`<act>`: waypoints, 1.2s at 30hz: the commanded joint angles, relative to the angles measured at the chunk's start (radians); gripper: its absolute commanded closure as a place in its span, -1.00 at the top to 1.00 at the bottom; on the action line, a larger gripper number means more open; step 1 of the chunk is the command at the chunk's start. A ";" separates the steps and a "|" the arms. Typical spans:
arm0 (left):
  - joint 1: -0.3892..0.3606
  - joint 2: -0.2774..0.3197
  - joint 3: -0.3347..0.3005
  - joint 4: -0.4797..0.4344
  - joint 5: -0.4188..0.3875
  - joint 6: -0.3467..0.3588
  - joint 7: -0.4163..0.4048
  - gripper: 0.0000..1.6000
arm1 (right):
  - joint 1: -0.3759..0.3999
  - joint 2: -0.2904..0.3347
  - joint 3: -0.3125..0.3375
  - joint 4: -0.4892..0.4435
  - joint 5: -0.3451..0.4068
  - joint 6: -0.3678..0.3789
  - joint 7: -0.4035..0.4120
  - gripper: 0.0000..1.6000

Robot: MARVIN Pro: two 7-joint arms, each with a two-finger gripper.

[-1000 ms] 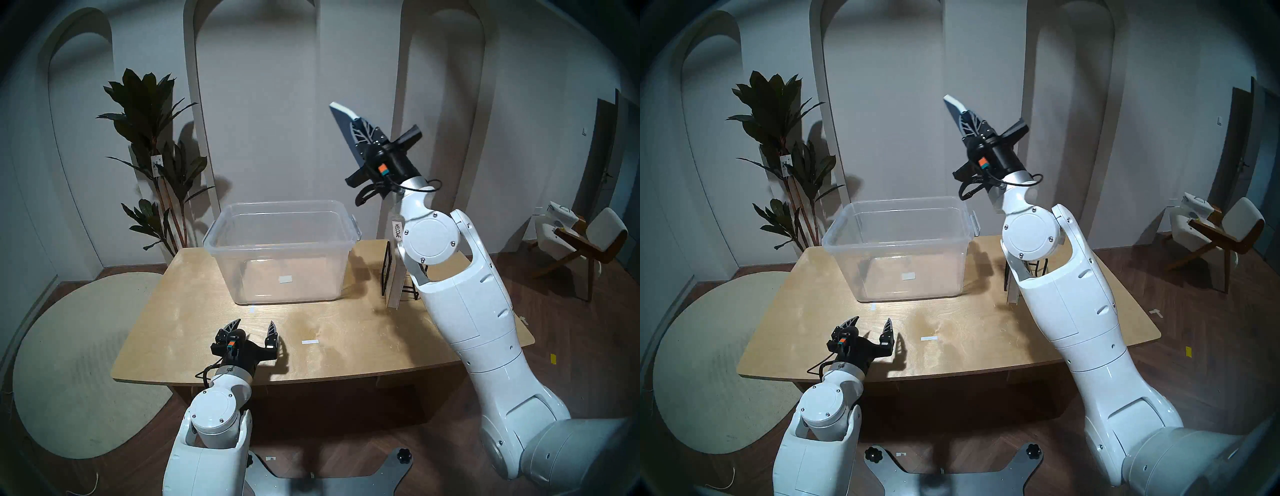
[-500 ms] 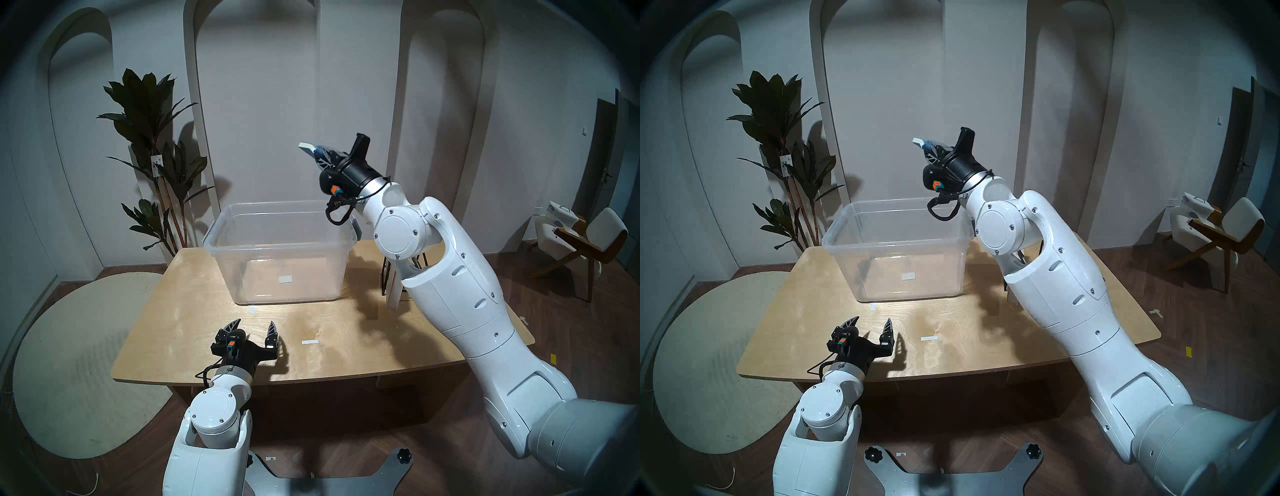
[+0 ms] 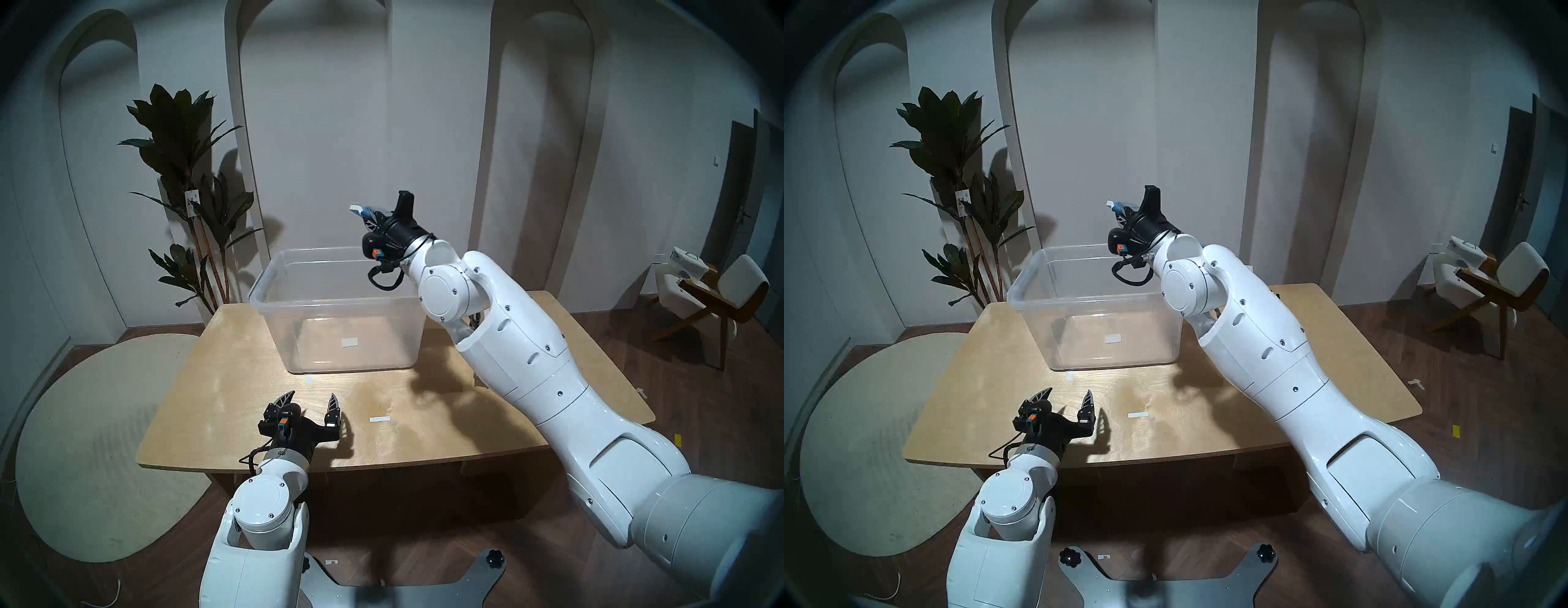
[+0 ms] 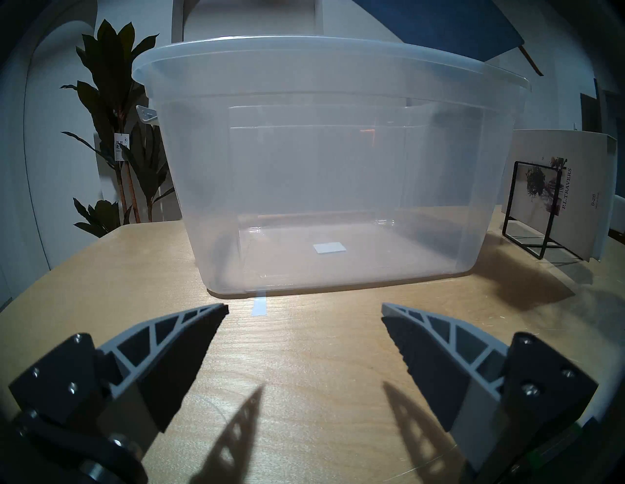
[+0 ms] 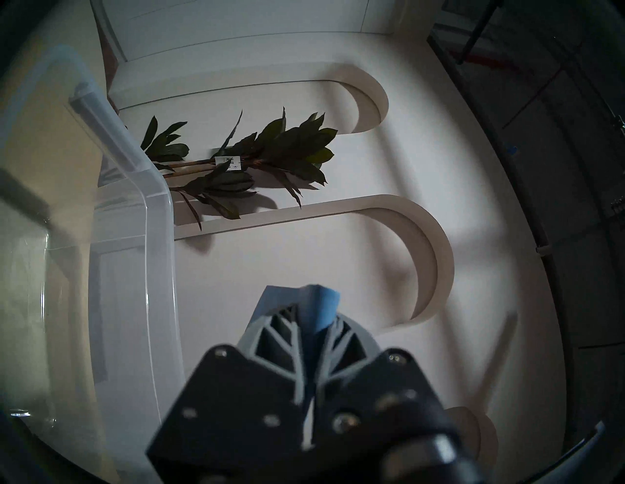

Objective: Pack the books into the storage box

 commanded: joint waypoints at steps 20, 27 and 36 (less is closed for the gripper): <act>-0.007 0.003 0.002 -0.022 -0.002 -0.006 0.002 1.00 | 0.119 -0.153 -0.064 0.225 -0.053 -0.014 -0.112 -1.00; -0.007 0.003 0.002 -0.022 -0.002 -0.006 0.002 1.00 | 0.130 -0.172 -0.063 0.270 -0.040 -0.022 -0.086 -1.00; -0.007 0.003 0.002 -0.022 -0.002 -0.006 0.002 1.00 | 0.119 -0.186 -0.034 0.246 -0.021 0.032 -0.071 1.00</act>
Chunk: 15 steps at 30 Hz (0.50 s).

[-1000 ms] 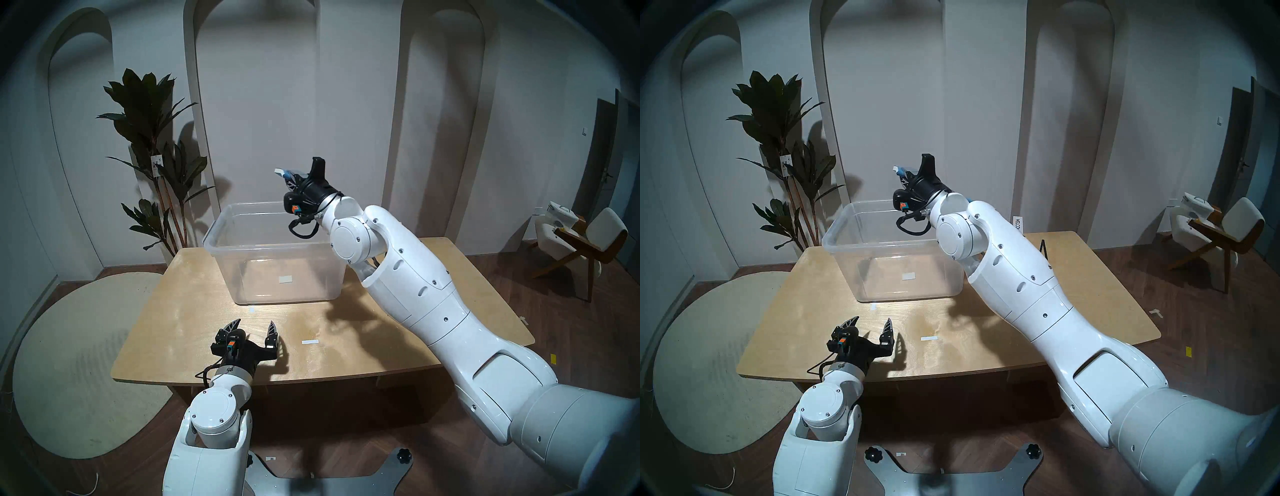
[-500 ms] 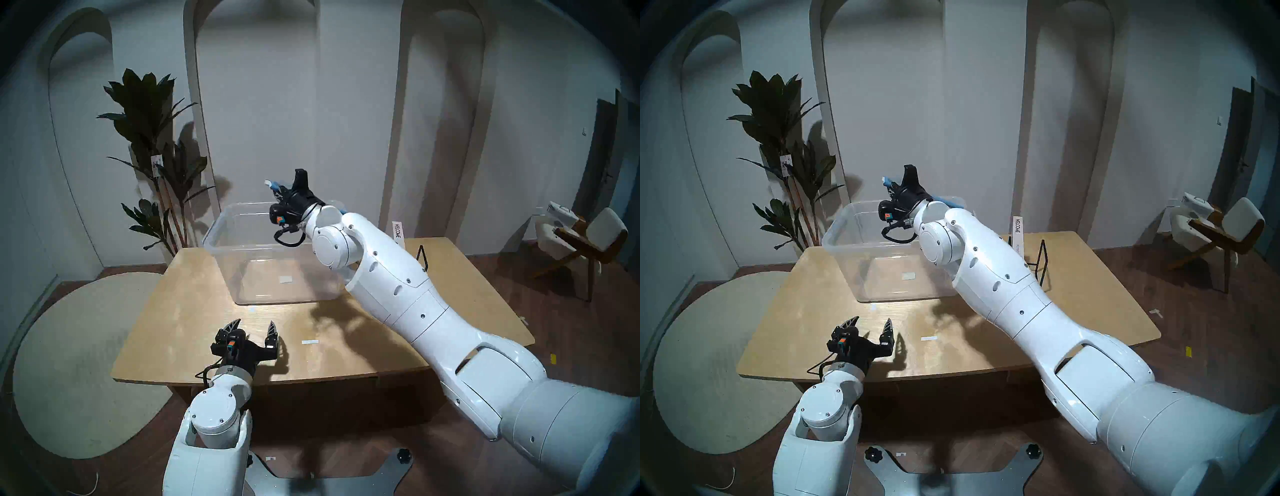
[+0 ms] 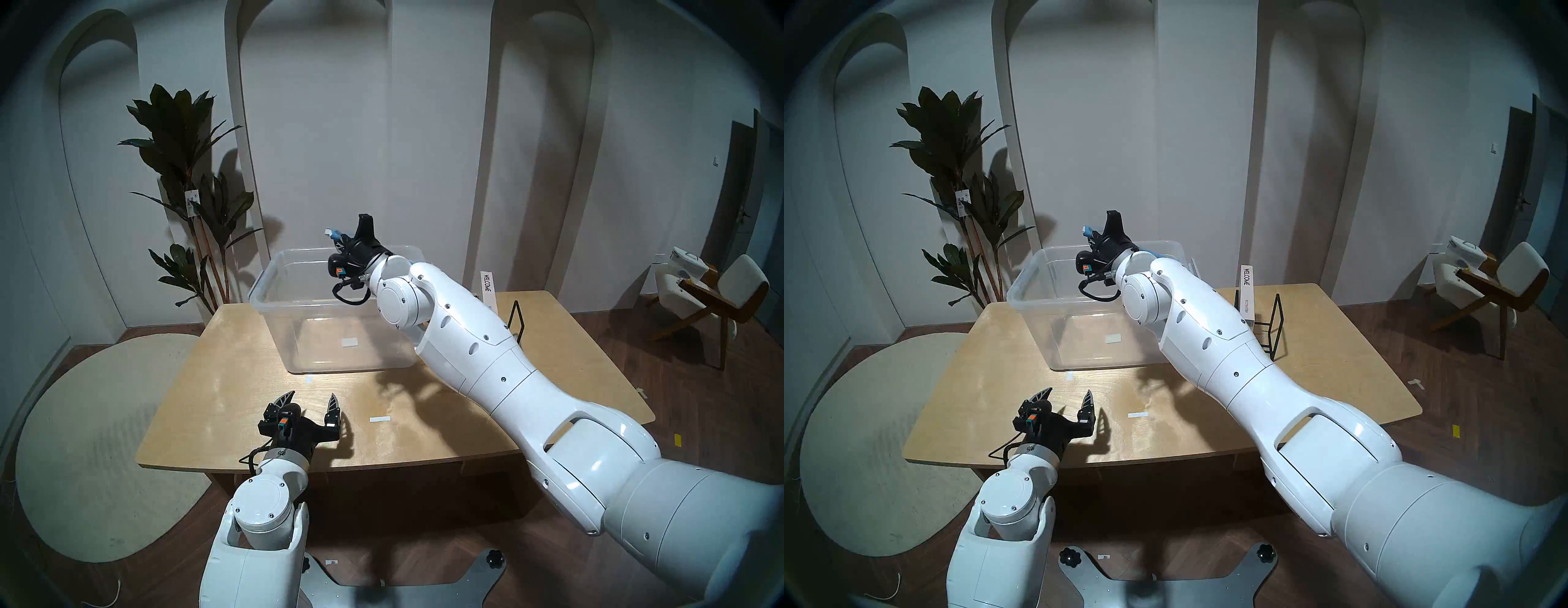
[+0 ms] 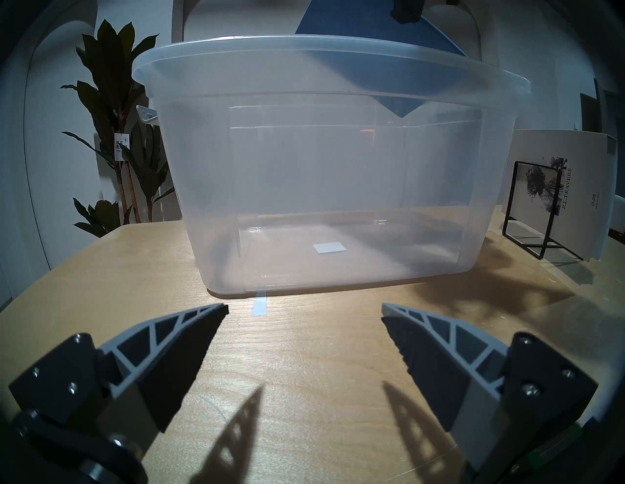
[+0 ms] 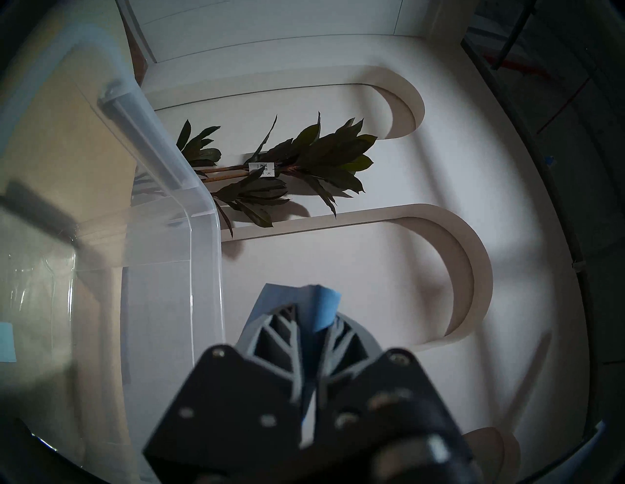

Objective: Pack the books into the storage box

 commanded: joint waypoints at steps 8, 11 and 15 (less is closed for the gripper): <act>-0.007 0.002 0.002 -0.021 -0.002 -0.006 0.001 1.00 | 0.011 -0.034 0.072 -0.099 0.042 0.064 -0.042 1.00; -0.007 0.003 0.002 -0.022 -0.002 -0.006 0.002 1.00 | -0.009 -0.025 0.094 -0.142 0.060 0.070 -0.061 1.00; -0.006 0.003 0.002 -0.022 -0.002 -0.006 0.002 1.00 | -0.031 -0.016 0.110 -0.178 0.072 0.075 -0.078 1.00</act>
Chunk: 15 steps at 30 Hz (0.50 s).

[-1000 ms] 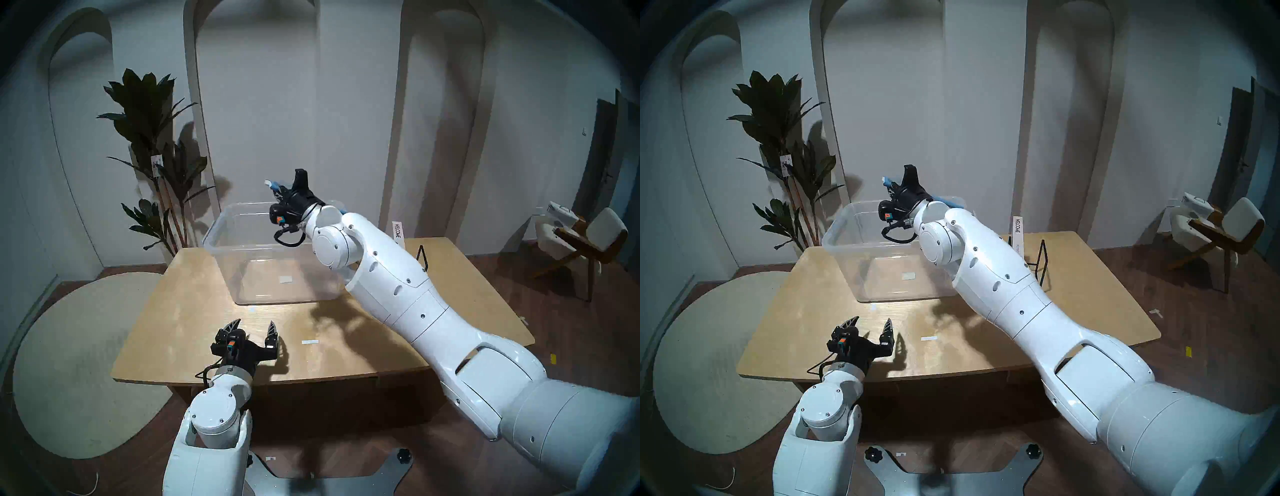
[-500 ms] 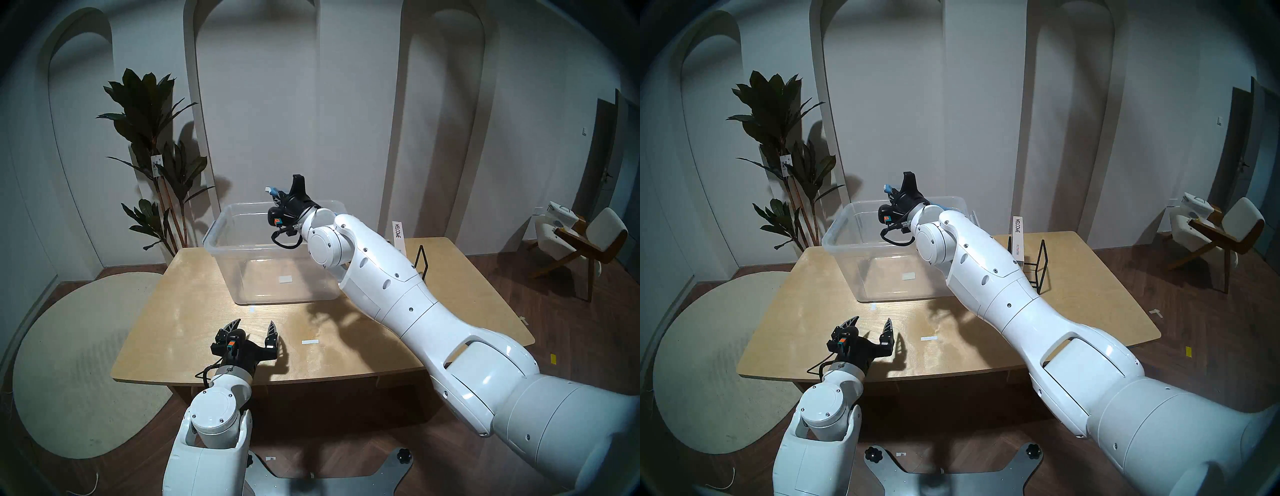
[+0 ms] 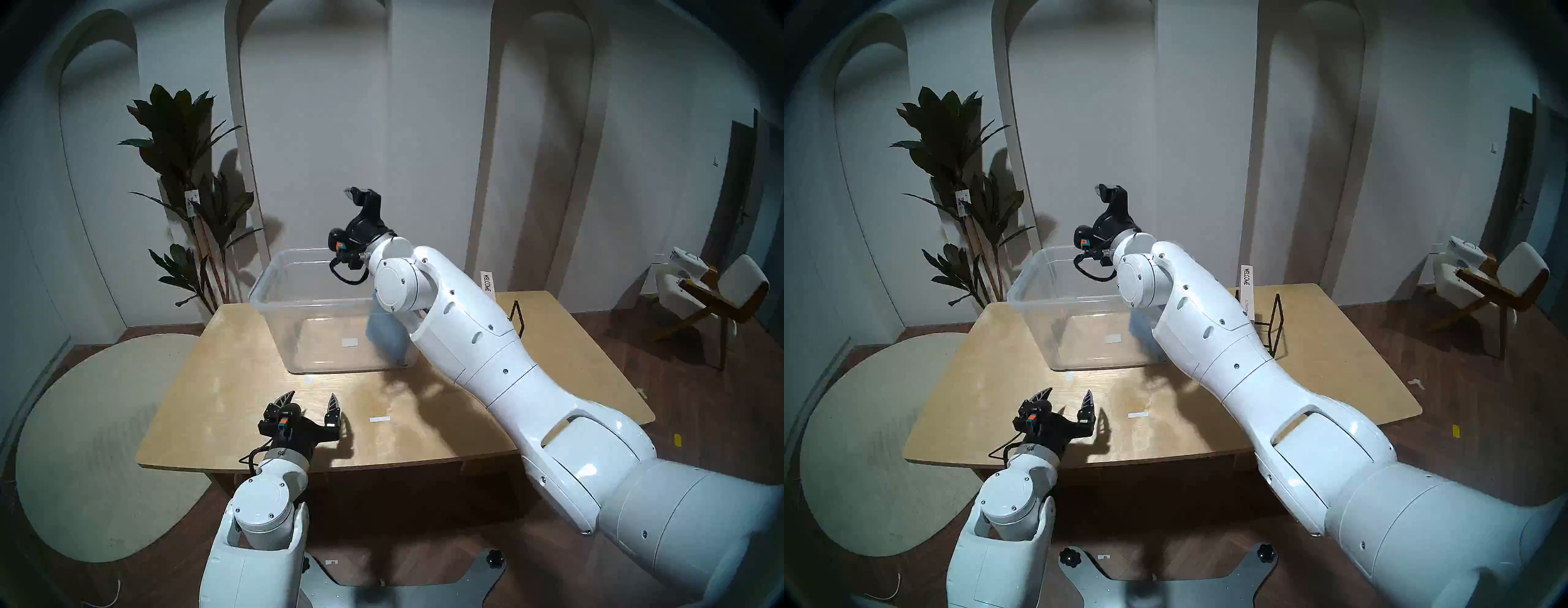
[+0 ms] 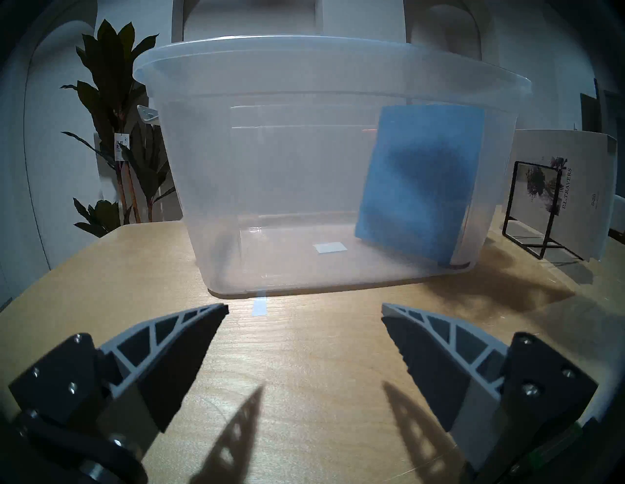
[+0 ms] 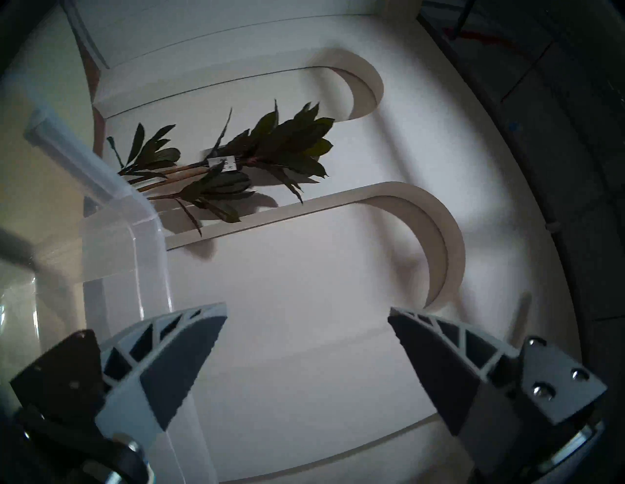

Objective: Pack the books into the storage box

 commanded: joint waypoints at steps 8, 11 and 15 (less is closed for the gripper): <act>-0.007 0.003 0.002 -0.022 -0.002 -0.006 0.002 1.00 | -0.073 -0.018 0.093 -0.135 0.060 0.027 -0.125 1.00; -0.007 0.003 0.002 -0.022 -0.002 -0.006 0.002 1.00 | -0.110 -0.025 0.139 -0.190 0.103 0.034 -0.165 1.00; -0.007 0.002 0.002 -0.021 -0.002 -0.006 0.001 1.00 | -0.129 -0.028 0.183 -0.223 0.137 0.036 -0.201 1.00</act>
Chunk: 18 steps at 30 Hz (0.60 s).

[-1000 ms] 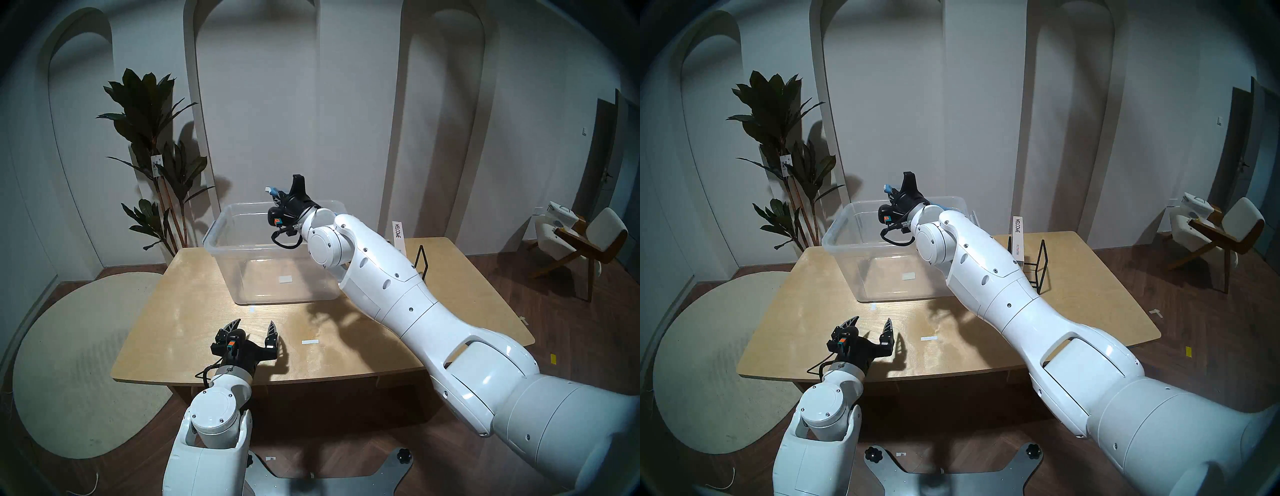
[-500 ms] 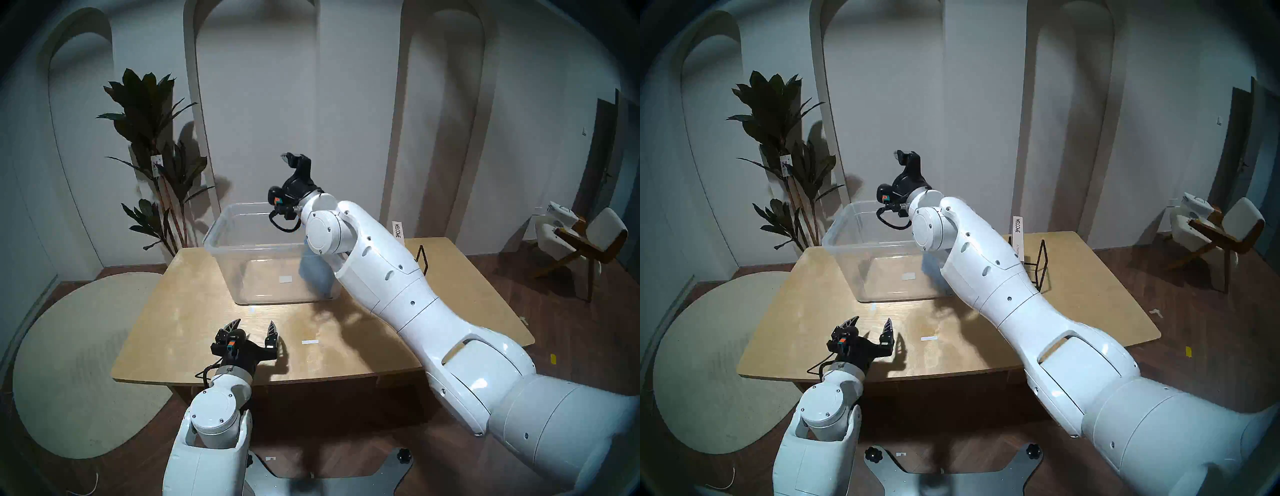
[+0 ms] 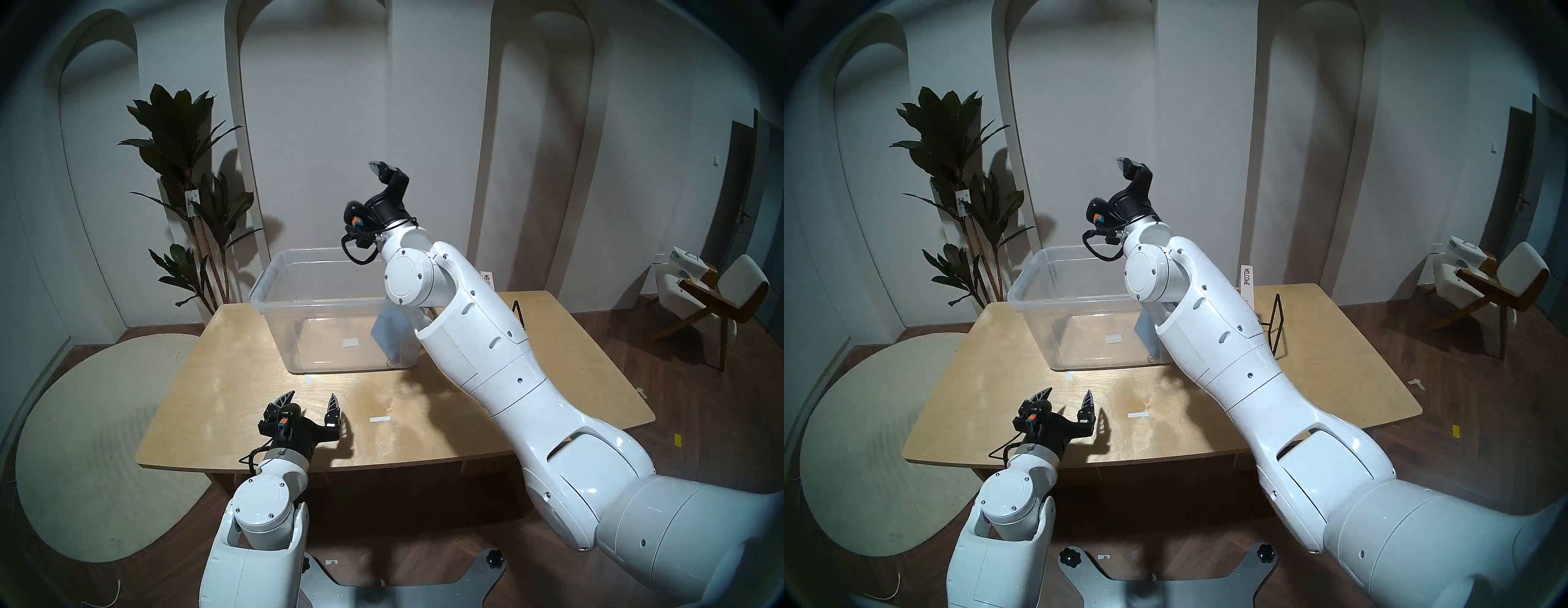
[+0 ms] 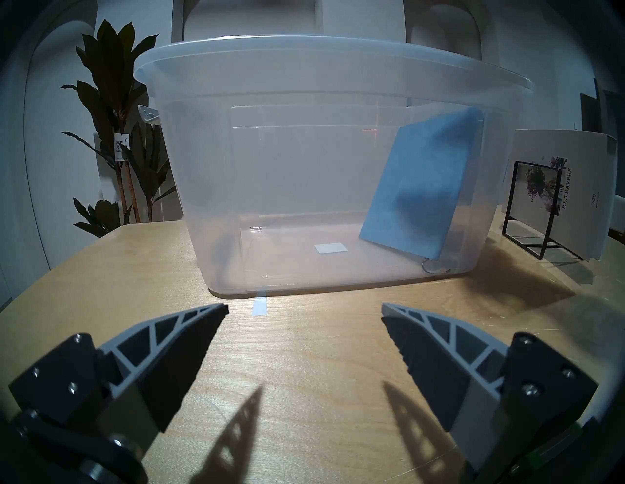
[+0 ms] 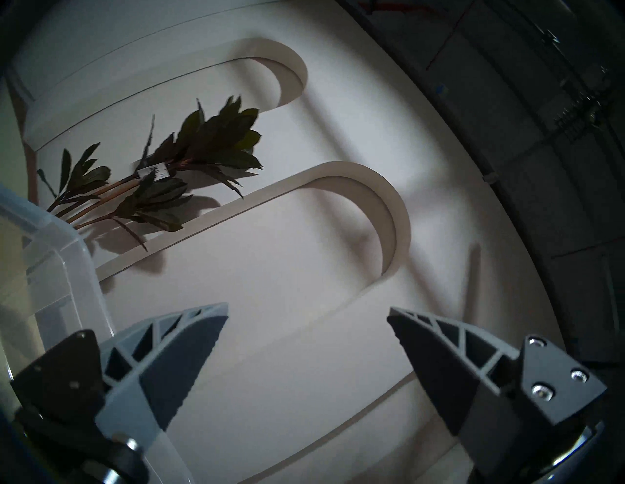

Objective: Pack the books into the storage box

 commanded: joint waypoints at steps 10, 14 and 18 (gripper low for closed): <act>-0.008 0.002 0.001 -0.019 -0.001 -0.006 0.001 1.00 | -0.110 0.021 0.213 -0.216 0.130 0.007 -0.146 1.00; -0.009 0.002 0.001 -0.017 -0.001 -0.006 0.000 1.00 | -0.168 0.046 0.297 -0.286 0.169 0.008 -0.181 1.00; -0.010 0.002 0.001 -0.015 -0.001 -0.005 0.000 1.00 | -0.220 0.079 0.370 -0.338 0.190 0.001 -0.212 1.00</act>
